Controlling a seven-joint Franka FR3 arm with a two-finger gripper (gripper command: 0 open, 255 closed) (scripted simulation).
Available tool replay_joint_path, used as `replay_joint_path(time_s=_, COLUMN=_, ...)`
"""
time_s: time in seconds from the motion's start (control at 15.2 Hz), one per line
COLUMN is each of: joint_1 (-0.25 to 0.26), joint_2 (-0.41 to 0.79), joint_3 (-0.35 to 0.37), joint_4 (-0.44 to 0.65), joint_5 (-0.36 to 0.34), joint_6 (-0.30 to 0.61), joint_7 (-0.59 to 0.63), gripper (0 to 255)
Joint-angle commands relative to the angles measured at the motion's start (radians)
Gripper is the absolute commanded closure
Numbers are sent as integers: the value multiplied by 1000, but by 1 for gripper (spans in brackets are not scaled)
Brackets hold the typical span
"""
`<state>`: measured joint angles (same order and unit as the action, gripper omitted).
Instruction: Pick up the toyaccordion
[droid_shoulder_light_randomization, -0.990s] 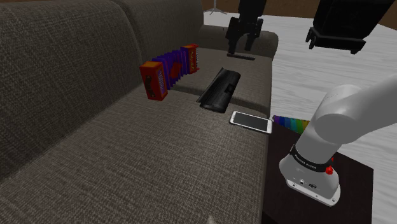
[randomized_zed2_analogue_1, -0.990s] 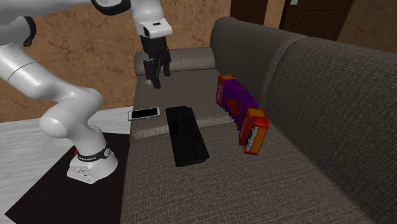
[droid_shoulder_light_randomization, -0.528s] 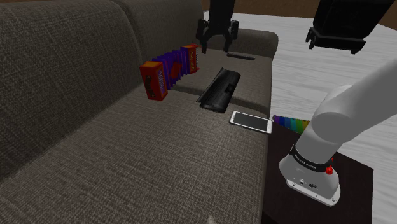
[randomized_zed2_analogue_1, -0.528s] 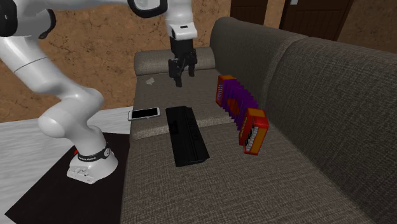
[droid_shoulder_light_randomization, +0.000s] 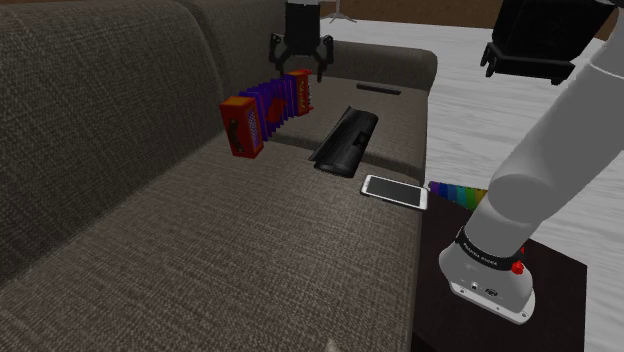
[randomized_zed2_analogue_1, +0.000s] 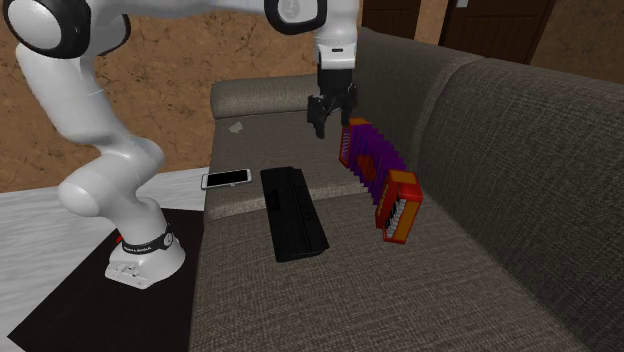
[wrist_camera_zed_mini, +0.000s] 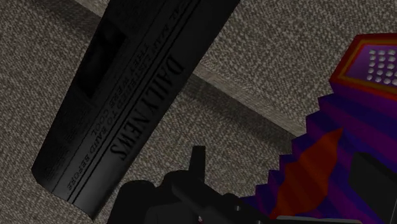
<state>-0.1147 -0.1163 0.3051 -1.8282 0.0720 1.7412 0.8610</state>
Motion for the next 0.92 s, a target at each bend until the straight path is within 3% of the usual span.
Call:
replay_joint_path(time_s=0.0, joint_1=-3, joint_2=101, joint_3=14, joint_4=96, joint_5=-32, joint_6=-7, joint_7=100, gripper=0)
replay_joint_path(time_s=0.53, joint_1=37, joint_2=480, joint_3=-12, joint_4=540, joint_5=-141, joint_6=-119, joint_7=412, gripper=0)
replay_joint_path(time_s=0.86, joint_1=35, joint_2=481, joint_3=-17, joint_4=486, joint_5=-140, joint_6=-65, joint_7=417, gripper=0)
